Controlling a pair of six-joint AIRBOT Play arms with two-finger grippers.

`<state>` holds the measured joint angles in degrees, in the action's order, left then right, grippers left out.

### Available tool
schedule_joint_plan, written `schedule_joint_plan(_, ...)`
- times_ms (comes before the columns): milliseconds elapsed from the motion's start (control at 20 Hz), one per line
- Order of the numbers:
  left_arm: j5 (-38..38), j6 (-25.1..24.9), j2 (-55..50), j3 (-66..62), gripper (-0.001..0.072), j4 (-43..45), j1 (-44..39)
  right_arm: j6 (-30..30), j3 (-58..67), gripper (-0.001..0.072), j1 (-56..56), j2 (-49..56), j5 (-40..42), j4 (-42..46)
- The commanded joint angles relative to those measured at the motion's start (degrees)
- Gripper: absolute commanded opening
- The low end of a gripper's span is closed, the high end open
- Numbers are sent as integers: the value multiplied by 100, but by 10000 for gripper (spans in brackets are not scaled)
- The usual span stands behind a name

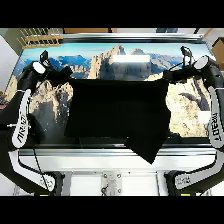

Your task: Fold the clothes and pants, and hang the long-sleeved shirts on hangers.

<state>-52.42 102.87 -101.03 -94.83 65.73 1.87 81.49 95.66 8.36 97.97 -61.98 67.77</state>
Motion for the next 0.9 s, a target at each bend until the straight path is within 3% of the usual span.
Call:
schedule_joint_plan(0, -87, 0, -240, -313, 4, -79, 87, 2, 35, 8, 79, 68, 20, 321)
schedule_joint_plan(150, -280, -2, -98, 92, 4, -68, 61, 2, -380, 7, 85, -197, -142, 560)
schedule_joint_plan(550, 623, -9, 874, 2697, 4, -87, 2, 0, -2520, 9, 81, -1038, 214, 597)
schedule_joint_plan(850, 699, -9, 918, 3270, 5, -133, 2, 0, -2931, 28, 83, -1036, 149, 358)
